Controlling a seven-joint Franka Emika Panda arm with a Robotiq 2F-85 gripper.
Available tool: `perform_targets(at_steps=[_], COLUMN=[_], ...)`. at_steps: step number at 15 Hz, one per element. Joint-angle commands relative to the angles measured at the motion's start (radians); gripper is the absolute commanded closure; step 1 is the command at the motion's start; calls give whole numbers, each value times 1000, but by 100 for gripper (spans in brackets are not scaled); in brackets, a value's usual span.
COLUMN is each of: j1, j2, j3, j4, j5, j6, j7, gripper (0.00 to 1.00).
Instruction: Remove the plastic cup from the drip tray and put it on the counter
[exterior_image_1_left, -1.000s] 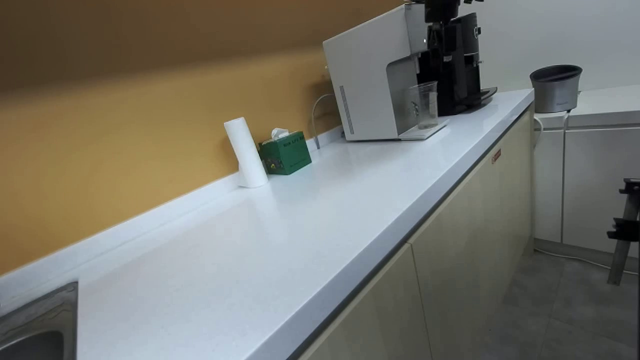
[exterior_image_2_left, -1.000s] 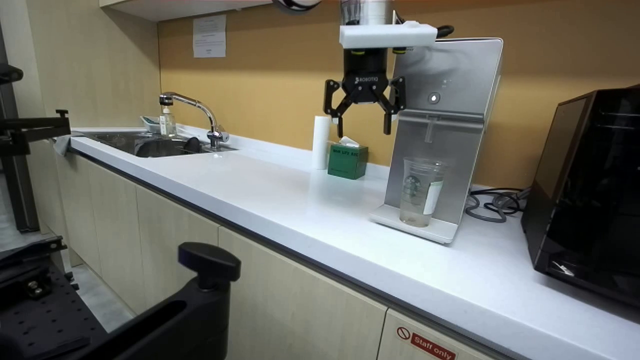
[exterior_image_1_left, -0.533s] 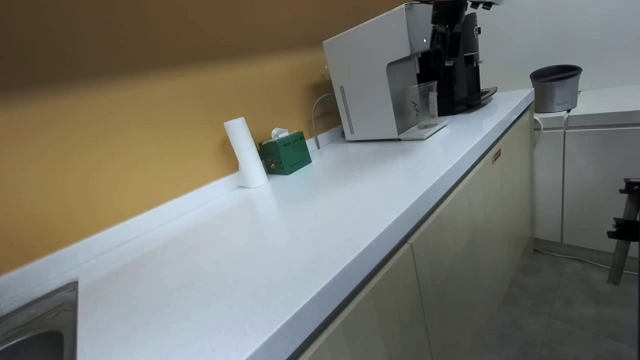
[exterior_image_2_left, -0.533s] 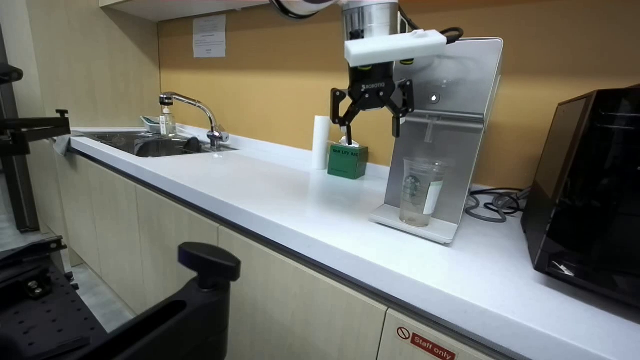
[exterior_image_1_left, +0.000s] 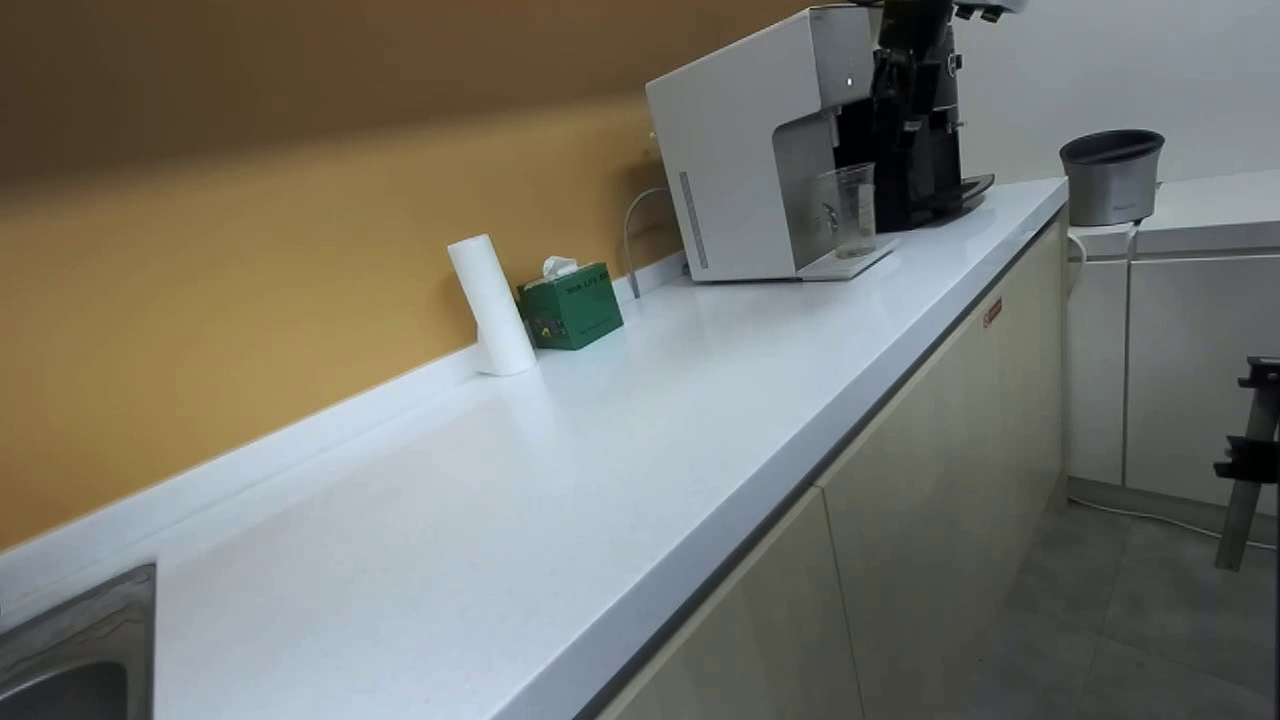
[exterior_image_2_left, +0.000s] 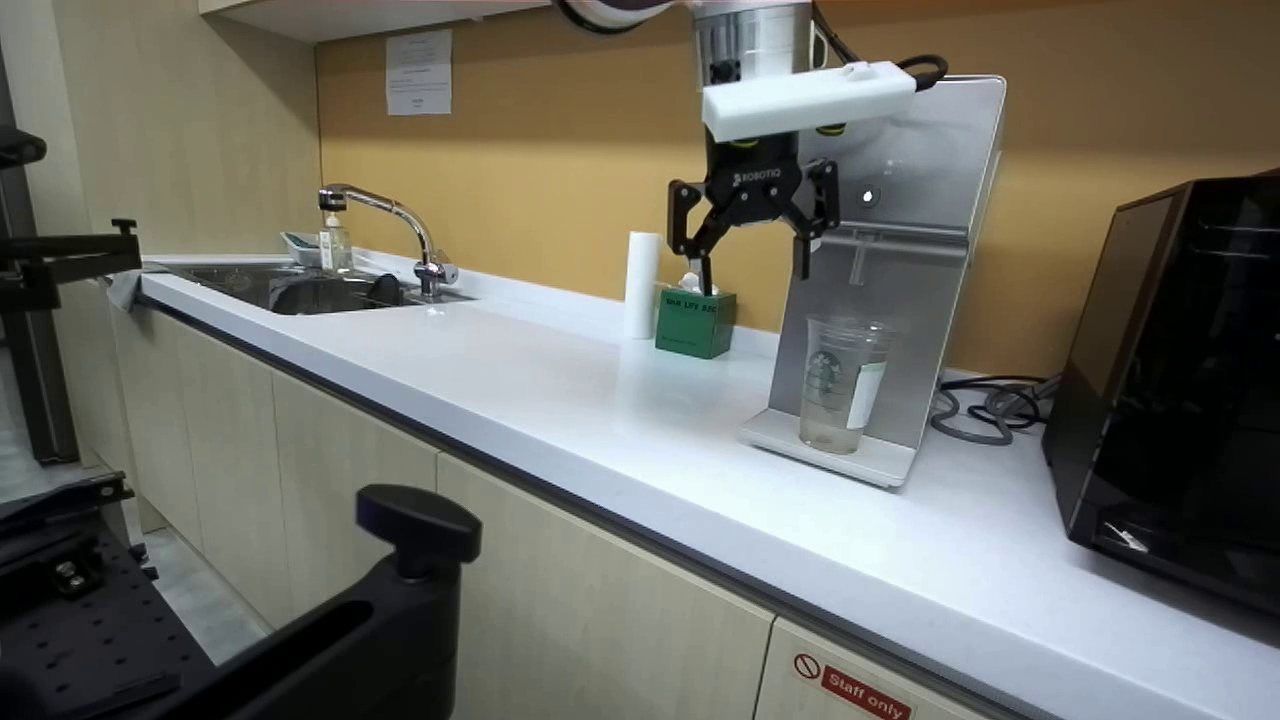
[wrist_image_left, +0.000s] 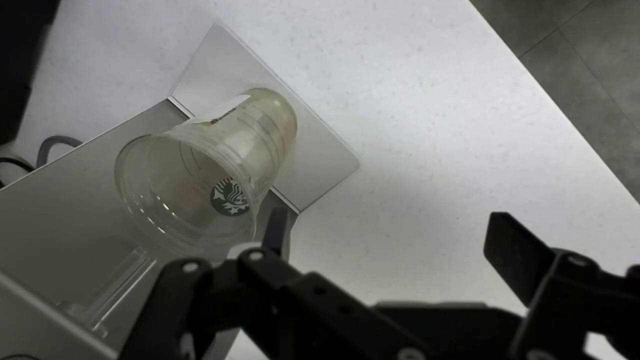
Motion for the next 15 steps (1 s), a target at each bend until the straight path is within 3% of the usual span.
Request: perform_targets(at_steps=[1, 7, 15], j1=[-2, -24, -38], j2=[27, 69, 124], j3=[7, 12, 25], j4=[23, 40, 42], j5=[38, 117, 123], j6=[-8, 1, 153], j7=[-95, -304, -289], gripper=[0, 0, 0])
